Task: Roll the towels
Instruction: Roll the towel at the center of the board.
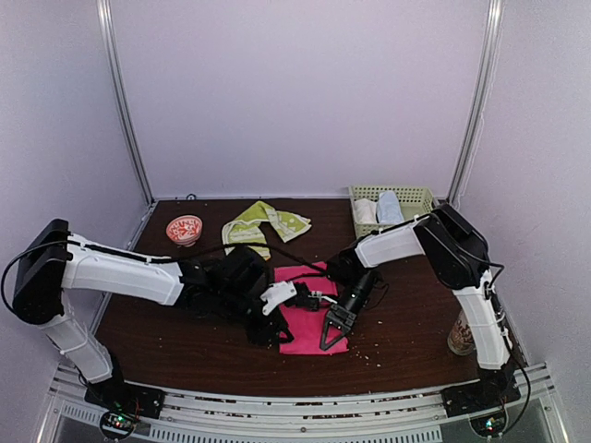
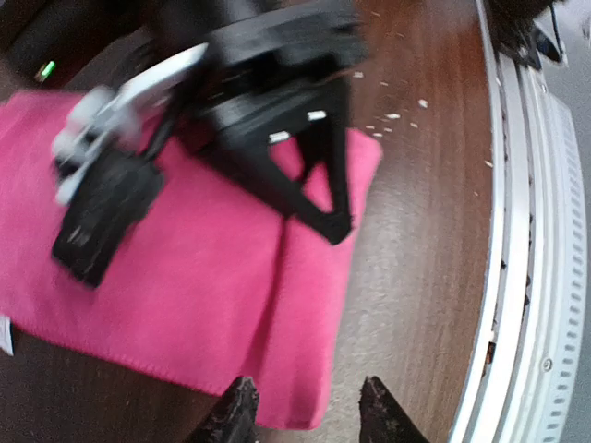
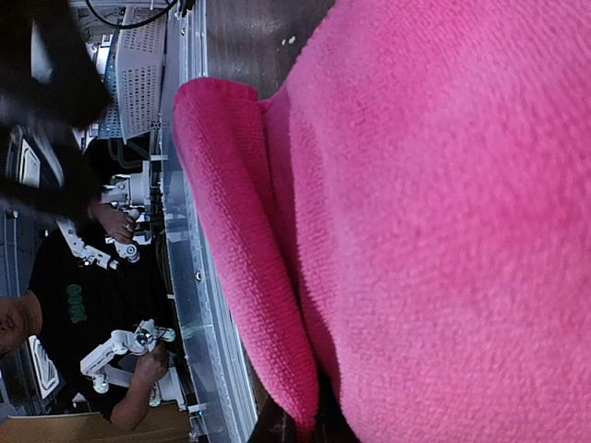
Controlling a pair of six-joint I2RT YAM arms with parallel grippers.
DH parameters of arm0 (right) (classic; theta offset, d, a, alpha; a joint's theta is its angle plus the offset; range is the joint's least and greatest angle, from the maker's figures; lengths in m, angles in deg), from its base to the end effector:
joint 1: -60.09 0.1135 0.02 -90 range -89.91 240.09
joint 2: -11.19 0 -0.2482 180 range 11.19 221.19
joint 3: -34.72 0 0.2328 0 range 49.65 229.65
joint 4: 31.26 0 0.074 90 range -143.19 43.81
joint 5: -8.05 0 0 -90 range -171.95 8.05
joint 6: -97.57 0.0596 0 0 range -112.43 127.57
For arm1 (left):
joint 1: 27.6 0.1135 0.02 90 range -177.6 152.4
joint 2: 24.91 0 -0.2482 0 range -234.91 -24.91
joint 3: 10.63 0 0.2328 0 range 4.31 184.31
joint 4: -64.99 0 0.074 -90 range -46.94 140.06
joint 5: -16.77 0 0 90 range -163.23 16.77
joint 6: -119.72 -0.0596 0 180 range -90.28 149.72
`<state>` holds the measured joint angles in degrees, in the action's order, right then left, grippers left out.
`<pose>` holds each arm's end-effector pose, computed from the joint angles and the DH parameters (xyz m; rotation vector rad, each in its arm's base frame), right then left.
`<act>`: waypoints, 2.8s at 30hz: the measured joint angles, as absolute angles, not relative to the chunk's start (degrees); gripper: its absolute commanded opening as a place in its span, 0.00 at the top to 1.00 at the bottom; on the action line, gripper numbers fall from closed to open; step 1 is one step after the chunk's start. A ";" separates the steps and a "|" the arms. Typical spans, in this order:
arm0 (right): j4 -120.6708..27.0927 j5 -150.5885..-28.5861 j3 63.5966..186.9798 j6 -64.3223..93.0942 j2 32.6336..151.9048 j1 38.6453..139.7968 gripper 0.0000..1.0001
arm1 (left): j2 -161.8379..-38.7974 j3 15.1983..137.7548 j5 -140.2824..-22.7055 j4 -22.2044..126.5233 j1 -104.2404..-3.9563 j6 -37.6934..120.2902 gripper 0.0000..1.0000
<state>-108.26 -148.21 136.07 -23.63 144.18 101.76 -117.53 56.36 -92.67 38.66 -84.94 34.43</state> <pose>0.2297 0.2775 0.0801 1.1829 -2.0226 -1.4793 0.1568 -0.2813 0.1582 1.2975 2.2752 -0.8483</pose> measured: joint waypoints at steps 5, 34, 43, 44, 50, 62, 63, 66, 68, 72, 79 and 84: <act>-111.08 -148.60 137.81 -24.11 145.66 101.63 1.00 | -119.50 60.10 -81.66 36.54 -97.20 23.24 0.54; -113.35 -148.95 138.93 -26.75 146.62 101.50 1.00 | -130.64 64.12 -63.56 37.08 -99.08 12.20 0.48; -113.46 -148.97 138.99 -26.80 146.69 101.50 1.00 | -126.71 63.35 -57.44 38.26 -102.71 10.82 0.52; -113.52 -148.97 139.04 -26.82 146.73 101.50 1.00 | -126.25 63.35 -57.20 38.66 -103.76 10.39 0.54; -113.63 -148.97 139.04 -27.02 146.76 101.50 1.00 | -126.64 63.55 -58.91 39.25 -105.90 9.45 0.56; -113.68 -148.99 139.04 -27.21 146.76 101.48 1.00 | -130.69 63.97 -57.46 39.38 -105.53 9.91 0.55; -113.68 -148.99 139.04 -27.19 146.76 101.48 1.00 | -131.50 64.01 -57.14 39.44 -105.49 10.01 0.55; -113.68 -149.04 138.99 -27.37 146.76 101.48 1.00 | -132.31 64.62 -56.24 40.08 -105.33 10.60 0.55; -113.70 -149.04 138.97 -27.41 146.76 101.48 1.00 | -132.72 65.04 -55.91 40.21 -105.16 11.19 0.55; -113.70 -149.06 138.97 -27.45 146.76 101.48 0.99 | -133.60 65.78 -55.15 40.60 -104.92 11.89 0.58; -114.14 -149.08 139.04 -28.55 146.76 101.46 0.94 | -134.95 66.92 -55.74 40.89 -104.39 13.18 0.76; -114.70 -149.34 138.97 -29.22 146.28 101.39 0.72 | -135.19 66.98 -58.03 40.95 -103.72 13.23 0.86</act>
<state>-114.70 -149.34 138.97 -29.22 146.28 101.39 -135.19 66.98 -58.03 40.95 -103.72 13.23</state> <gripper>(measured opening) 0.158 0.189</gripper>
